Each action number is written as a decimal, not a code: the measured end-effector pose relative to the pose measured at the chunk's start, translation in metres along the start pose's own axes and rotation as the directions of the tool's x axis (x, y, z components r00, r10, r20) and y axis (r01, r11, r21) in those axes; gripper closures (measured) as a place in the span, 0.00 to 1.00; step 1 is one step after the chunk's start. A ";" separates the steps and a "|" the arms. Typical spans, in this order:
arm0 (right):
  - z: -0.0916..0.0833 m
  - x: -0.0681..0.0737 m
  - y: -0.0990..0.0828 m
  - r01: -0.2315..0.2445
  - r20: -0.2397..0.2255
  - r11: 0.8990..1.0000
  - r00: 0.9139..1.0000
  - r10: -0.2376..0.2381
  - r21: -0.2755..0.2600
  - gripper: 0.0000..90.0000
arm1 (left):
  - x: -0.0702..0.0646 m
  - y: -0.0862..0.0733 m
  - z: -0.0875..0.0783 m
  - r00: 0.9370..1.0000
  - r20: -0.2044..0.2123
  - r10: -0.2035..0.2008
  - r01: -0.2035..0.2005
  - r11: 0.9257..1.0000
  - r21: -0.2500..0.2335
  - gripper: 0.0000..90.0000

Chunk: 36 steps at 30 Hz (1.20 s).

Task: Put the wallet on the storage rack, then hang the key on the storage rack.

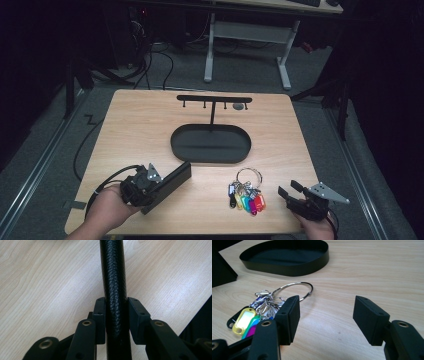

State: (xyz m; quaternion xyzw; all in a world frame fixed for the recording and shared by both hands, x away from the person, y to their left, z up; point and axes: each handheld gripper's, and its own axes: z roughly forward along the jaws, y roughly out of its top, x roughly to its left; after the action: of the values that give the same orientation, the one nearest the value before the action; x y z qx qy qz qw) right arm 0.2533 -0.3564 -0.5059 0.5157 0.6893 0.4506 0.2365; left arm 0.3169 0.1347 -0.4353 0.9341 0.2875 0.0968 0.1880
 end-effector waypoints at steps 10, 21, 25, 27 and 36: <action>-0.001 -0.002 -0.004 -0.035 0.013 0.999 0.999 0.034 0.010 0.43 | 0.007 -0.008 0.003 0.999 0.025 -0.031 0.033 0.998 -0.054 0.79; 0.004 0.000 -0.004 -0.032 -0.004 0.999 0.999 0.032 0.028 0.43 | 0.004 -0.007 0.004 1.000 0.014 -0.001 0.002 0.999 -0.049 0.79; 0.004 -0.001 -0.003 -0.037 -0.005 0.999 0.999 0.037 0.015 0.43 | 0.003 -0.005 0.004 1.000 0.018 0.010 -0.009 0.999 -0.038 0.80; 0.004 0.000 -0.002 -0.039 -0.007 0.999 0.999 0.039 0.014 0.43 | 0.001 -0.004 0.003 1.000 0.008 0.023 -0.023 0.999 -0.031 0.81; 0.005 -0.001 -0.002 -0.033 -0.012 0.999 0.999 0.033 0.017 0.43 | -0.010 0.002 0.002 0.989 -0.079 0.122 -0.127 0.990 -0.061 0.83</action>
State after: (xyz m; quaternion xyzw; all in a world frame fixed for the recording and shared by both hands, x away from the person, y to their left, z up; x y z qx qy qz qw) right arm 0.2564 -0.3551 -0.5103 0.5262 0.6858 0.4520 0.2203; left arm 0.3105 0.1267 -0.4365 0.9393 0.2319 0.1528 0.2015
